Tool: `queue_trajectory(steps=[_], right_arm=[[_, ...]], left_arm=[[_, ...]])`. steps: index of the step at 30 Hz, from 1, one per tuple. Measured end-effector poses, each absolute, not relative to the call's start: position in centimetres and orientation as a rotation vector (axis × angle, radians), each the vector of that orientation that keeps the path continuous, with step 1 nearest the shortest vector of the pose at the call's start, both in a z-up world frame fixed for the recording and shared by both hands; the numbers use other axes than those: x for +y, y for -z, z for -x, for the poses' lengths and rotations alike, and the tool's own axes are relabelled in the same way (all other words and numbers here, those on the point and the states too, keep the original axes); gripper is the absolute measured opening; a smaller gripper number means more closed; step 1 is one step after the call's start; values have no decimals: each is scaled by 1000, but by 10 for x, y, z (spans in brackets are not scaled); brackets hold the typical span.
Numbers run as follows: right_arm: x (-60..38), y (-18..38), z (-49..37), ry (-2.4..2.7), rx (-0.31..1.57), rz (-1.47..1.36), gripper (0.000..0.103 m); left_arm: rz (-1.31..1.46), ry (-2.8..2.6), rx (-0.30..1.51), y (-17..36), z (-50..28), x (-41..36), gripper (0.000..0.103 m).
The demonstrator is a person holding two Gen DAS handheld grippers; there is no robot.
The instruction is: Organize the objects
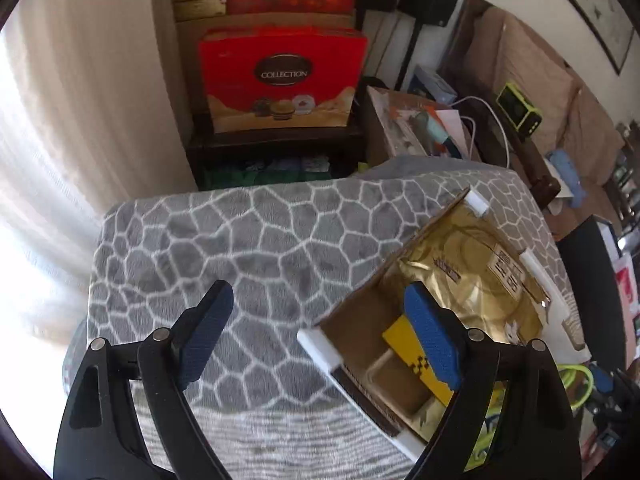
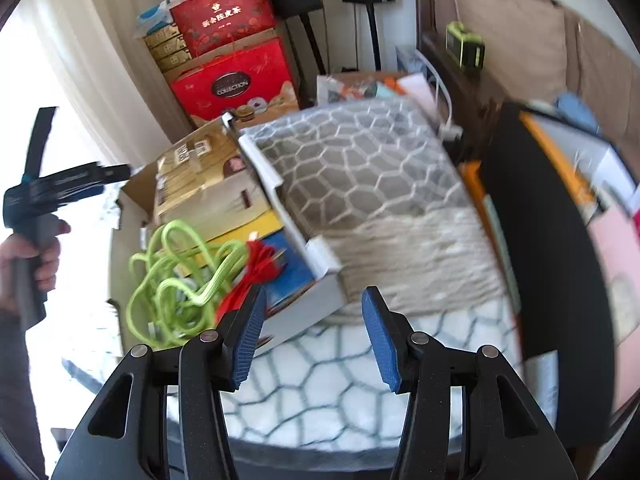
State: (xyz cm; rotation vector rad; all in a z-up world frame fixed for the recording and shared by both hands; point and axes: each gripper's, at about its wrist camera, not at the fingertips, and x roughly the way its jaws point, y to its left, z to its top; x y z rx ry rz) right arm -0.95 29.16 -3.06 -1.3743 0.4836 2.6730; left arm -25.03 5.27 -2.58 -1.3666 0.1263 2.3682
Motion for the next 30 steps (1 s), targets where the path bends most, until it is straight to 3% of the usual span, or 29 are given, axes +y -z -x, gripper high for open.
queue_trajectory(steps=[6,12,13,15,18,21,25,30], right_arm=[[293,35,-2,-2652,691,1383,51],[301,35,-18,-2626,723,1415,52],[301,38,-17,-2625,744,1437,51],[301,46,-14,-2632,818,1483,35],[301,51,-12,-2635,919,1504,33],[303,50,-14,-2637,950,1485,32],[308,47,-20,-2656,1027,1432,34],[305,44,-13,-2661,974,1431,32]], left_arm=[[1366,-2298,227,35,264,74,81],[1388,-2224,220,42,270,80,78],[1398,-2210,199,45,271,78,76],[1422,-2173,142,48,273,75,71],[1455,-2131,66,54,275,69,58],[1498,-2112,24,64,276,64,37],[1512,-2109,-65,70,278,54,35],[1552,-2162,-75,67,273,52,35]])
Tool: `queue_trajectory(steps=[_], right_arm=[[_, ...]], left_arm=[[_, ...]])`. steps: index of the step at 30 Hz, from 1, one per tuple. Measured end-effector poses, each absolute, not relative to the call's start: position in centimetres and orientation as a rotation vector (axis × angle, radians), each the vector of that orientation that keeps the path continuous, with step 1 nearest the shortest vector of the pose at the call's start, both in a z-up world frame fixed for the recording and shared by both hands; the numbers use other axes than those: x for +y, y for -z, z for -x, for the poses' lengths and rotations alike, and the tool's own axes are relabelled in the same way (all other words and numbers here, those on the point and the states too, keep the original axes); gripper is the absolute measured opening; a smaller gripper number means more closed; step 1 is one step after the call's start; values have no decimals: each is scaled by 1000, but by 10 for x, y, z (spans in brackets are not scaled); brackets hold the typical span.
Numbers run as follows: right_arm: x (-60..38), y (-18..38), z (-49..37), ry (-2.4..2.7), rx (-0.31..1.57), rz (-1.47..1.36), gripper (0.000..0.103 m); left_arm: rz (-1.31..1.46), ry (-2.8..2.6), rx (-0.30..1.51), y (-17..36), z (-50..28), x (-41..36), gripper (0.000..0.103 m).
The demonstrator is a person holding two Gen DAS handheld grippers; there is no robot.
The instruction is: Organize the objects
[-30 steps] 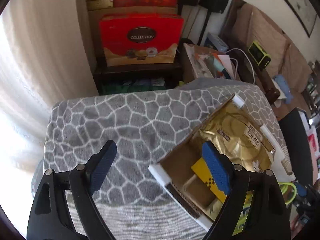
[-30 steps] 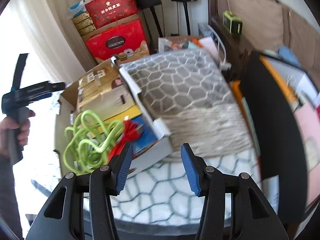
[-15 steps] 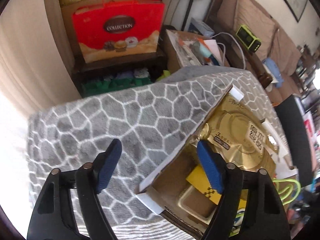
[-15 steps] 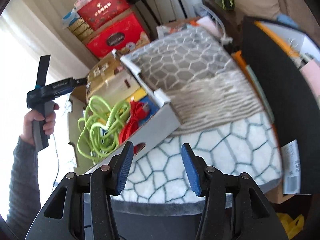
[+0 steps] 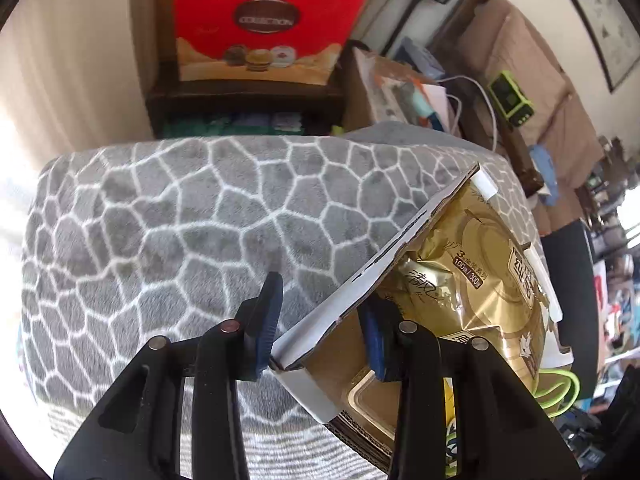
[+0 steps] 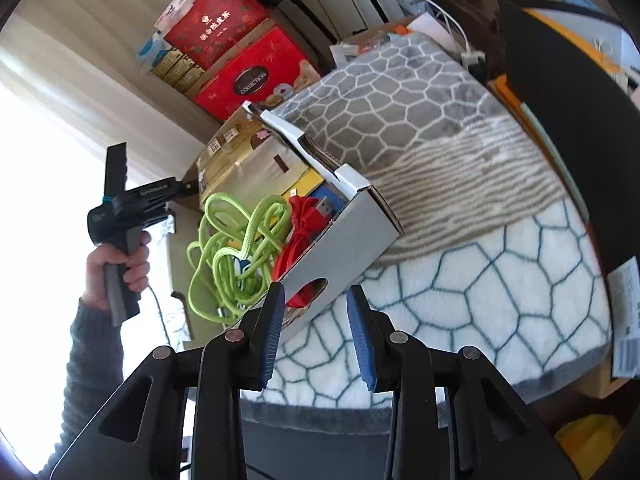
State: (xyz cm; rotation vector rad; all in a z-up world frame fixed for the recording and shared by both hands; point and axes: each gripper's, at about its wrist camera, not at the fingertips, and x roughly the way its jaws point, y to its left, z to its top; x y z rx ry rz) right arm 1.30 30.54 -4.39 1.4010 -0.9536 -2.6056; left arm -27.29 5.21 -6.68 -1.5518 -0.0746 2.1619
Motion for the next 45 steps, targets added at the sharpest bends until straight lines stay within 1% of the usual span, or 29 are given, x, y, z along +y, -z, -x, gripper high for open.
queue_trajectory(steps=[4,6,8,9,10,12,14,17,21,24,26,29,31,36,41,45], right_arm=[[304,46,-16,2530,-1034,-1332,34],[298,46,-10,2530,-1006,-1338,38],[292,49,-2,2517,-997,-1351,38],[290,51,3,2517,-987,-1360,40],[288,54,7,2526,-973,-1379,39],[287,55,11,2537,-956,-1384,34],[288,53,15,2562,-893,-1397,31],[292,51,22,2592,-835,-1407,31],[306,41,43,2637,-774,-1385,28],[316,38,62,2617,-753,-1375,28],[323,39,76,2566,-787,-1380,27],[324,38,93,2552,-757,-1361,27],[321,37,101,2556,-732,-1348,27],[316,45,115,2586,-687,-1340,27],[320,59,116,2580,-706,-1381,27],[327,63,110,2575,-736,-1358,24]], left_arm=[[1590,-2162,-139,68,265,41,34],[1594,-2164,-151,68,262,38,34],[1605,-2164,-172,69,258,34,33],[1610,-2166,-181,69,256,32,33],[1613,-2164,-194,69,254,29,32],[1614,-2170,-215,68,247,22,31],[1611,-2174,-267,67,239,12,29],[1588,-2178,-299,65,226,2,23],[1571,-2170,-338,65,199,-7,23],[1579,-2198,-303,64,179,-6,24],[1578,-2224,-280,65,167,-7,25],[1575,-2227,-319,67,153,-13,26],[1575,-2242,-314,66,148,-15,26],[1572,-2281,-275,64,142,-11,27],[1570,-2289,-269,63,142,-7,28],[1570,-2290,-254,63,145,-1,28]])
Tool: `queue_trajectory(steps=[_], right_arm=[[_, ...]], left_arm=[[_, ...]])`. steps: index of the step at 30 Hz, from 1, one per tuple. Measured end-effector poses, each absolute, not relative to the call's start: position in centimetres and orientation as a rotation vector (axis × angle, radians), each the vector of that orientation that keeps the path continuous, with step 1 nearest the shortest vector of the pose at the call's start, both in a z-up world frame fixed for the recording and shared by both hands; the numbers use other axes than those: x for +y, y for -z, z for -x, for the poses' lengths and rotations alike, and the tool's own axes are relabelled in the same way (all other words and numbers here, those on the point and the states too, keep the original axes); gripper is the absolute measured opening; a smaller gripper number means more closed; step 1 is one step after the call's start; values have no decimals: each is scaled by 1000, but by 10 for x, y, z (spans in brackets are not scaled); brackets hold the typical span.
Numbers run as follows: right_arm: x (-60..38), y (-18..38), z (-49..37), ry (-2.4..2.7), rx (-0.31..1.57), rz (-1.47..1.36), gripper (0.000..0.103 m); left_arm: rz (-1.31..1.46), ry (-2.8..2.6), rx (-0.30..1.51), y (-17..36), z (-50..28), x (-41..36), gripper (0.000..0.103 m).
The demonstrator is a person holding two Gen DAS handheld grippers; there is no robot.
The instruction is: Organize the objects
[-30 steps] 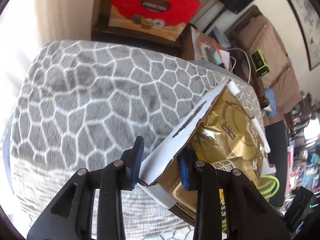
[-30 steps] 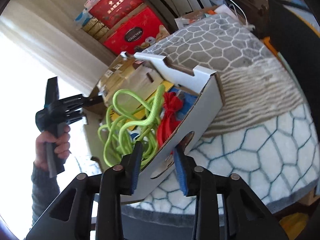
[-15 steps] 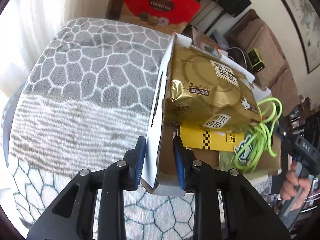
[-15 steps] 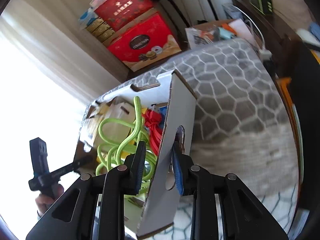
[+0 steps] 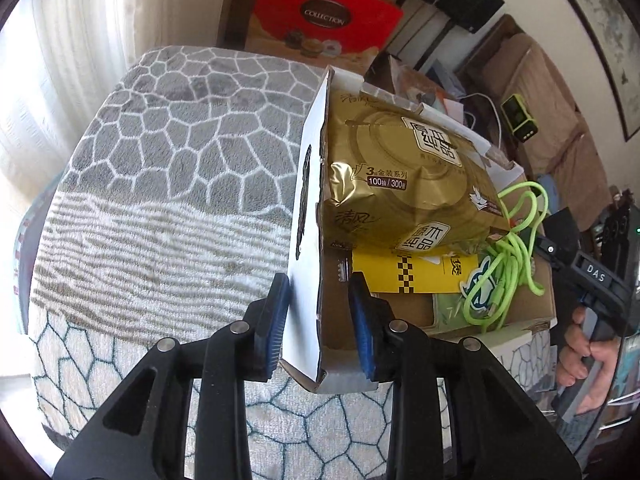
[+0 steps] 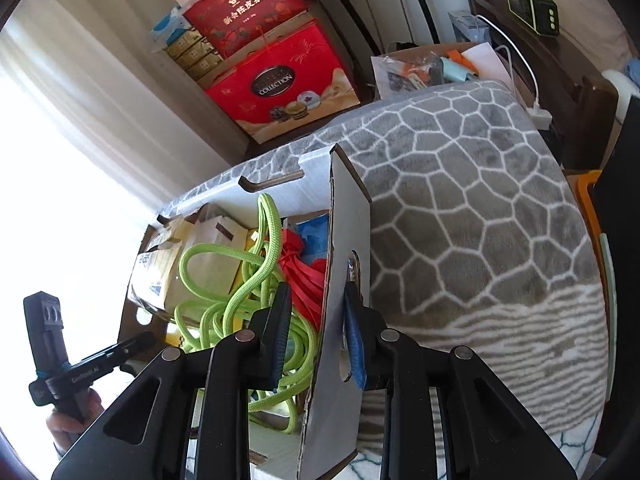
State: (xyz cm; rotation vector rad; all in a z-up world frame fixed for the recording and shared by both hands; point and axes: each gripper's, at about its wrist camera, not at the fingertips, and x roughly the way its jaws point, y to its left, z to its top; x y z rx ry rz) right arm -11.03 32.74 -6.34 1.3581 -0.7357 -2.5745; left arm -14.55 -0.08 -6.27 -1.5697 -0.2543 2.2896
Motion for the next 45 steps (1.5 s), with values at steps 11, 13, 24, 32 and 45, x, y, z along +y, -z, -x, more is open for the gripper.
queue_trajectory(steps=[11,13,24,32,45], right_arm=[[322,59,109,2604,-667,-1360,24],[322,54,101,2639,-634,-1368,30],[276,9,42,2868,-281,-1270,61],[247,-1,2,2956,-162,-1221,85],[230,3,-34,3029,-140,-1201,92]], left_arm=[[1543,-2313,-268,64,147,-4,38],[1522,-2378,-234,59,143,-9,54],[1293,-2601,-17,10,94,6,83],[1184,-2678,29,-13,58,10,98],[1151,-2672,29,-19,18,18,103]])
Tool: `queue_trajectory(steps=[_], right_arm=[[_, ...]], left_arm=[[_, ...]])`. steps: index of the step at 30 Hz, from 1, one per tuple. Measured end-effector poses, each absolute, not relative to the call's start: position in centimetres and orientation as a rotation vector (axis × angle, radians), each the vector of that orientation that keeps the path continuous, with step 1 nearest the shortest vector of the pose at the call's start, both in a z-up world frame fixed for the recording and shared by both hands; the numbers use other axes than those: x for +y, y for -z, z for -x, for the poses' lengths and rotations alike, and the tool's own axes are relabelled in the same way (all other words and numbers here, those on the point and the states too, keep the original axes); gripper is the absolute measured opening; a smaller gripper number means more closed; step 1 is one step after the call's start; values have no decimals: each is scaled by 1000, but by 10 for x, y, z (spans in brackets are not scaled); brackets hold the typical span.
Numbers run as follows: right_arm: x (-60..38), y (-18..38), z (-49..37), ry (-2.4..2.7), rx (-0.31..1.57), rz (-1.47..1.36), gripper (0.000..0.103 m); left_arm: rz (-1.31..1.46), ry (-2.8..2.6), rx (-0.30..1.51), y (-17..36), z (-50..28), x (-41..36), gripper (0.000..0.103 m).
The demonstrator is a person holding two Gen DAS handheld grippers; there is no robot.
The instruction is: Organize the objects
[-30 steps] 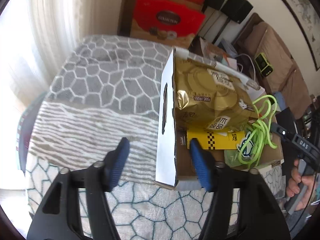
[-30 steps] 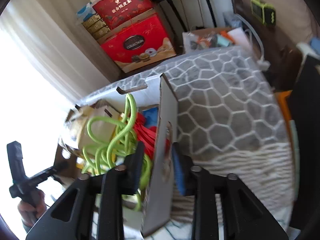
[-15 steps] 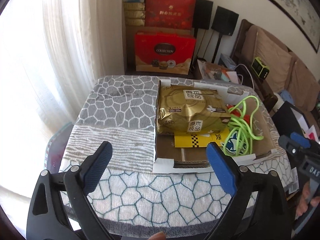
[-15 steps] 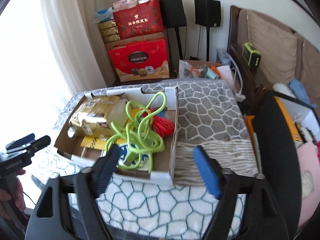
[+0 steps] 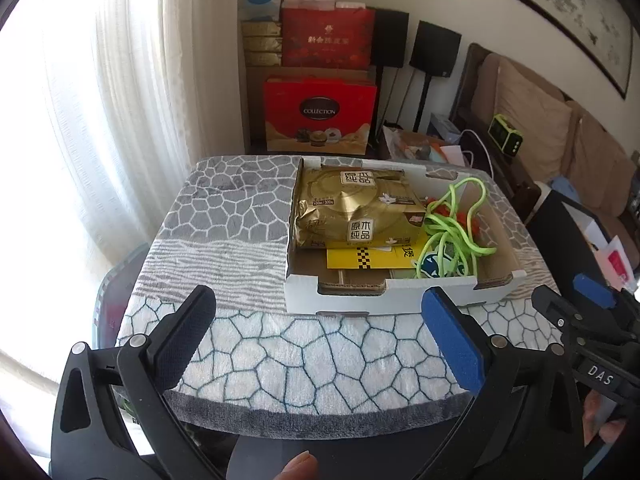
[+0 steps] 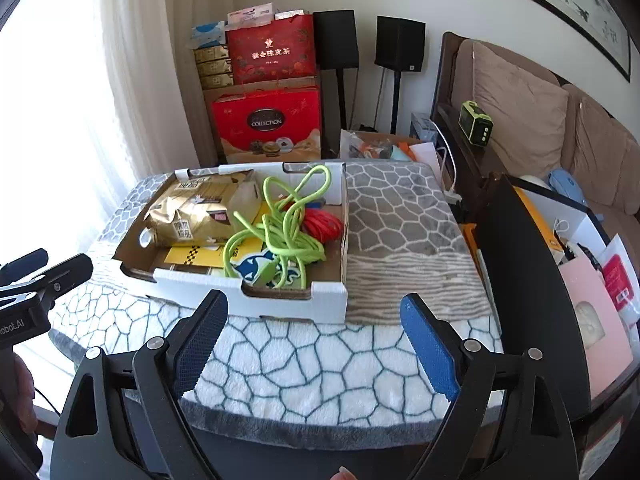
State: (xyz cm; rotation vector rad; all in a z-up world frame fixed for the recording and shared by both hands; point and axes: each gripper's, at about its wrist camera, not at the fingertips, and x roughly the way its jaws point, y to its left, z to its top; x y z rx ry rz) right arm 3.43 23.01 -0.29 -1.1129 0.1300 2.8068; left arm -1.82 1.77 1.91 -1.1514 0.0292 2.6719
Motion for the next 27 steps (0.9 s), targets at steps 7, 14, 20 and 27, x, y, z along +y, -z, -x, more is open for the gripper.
queue_trajectory(steps=[7,14,20,27], right_arm=[[228,3,-47,-2809,136,1085,103],[225,0,-53,-2809,137,1072,103],[224,1,-56,-2800,145,1077,103],[226,1,-56,-2788,155,1078,103]], left_arm=[[1172,-2695,90,-16,4,21,103],[1174,-2699,94,-17,-4,20,103],[1173,-2698,86,-17,-4,18,103],[1189,-2675,69,-13,-2,19,103]])
